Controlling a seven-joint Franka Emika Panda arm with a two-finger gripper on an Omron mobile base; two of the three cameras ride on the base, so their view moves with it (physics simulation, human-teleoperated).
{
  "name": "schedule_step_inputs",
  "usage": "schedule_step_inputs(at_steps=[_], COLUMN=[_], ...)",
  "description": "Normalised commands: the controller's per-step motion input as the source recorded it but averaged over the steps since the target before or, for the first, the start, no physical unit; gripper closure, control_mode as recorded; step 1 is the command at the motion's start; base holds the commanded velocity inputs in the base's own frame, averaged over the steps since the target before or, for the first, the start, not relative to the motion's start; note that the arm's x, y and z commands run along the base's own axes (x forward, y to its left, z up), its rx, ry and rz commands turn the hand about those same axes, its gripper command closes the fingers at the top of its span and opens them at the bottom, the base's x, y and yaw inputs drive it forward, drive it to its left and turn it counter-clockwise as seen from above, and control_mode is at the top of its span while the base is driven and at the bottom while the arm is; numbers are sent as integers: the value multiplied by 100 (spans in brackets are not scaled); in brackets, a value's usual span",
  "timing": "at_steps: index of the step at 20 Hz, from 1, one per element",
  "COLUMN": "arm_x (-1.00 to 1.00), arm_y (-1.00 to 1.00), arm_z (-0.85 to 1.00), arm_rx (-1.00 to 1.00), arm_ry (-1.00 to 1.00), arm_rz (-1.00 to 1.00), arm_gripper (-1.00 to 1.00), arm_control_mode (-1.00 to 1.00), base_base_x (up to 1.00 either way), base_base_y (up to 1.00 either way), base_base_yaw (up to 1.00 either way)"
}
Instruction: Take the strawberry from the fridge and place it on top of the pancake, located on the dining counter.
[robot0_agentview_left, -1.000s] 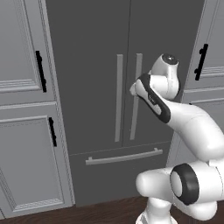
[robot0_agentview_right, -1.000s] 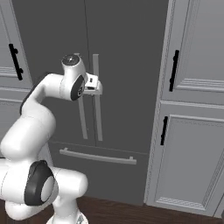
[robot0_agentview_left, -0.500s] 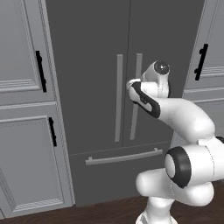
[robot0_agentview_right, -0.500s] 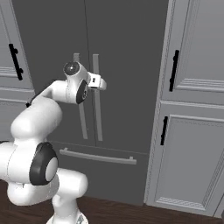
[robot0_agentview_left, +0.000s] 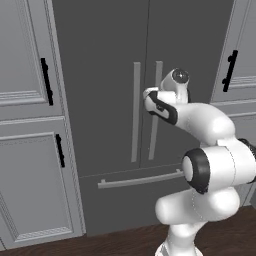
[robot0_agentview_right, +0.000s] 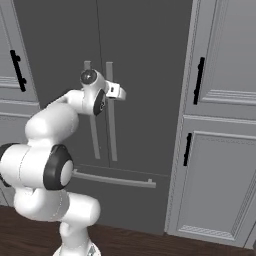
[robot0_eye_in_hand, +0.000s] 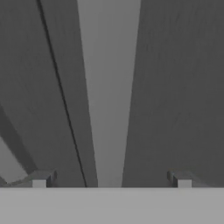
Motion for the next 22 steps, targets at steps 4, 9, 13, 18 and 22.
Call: schedule_step_inputs(at_steps=[4, 9, 13, 18, 22], arm_x=[33, 49, 50, 34, -2], arm_y=[-8, 0, 0, 0, -3], arm_z=[-1, 0, 0, 0, 0], arm_rx=[0, 0, 0, 0, 0], arm_ry=[-2, -3, -3, -9, 1], arm_rz=[6, 4, 1, 0, 0], arm_gripper=[-100, -100, -100, 100, 100], arm_control_mode=[-100, -100, -100, -100, -100], base_base_x=[0, 0, 0, 0, 0], base_base_y=[0, 0, 0, 0, 0], base_base_yaw=[0, 0, 0, 0, 0])
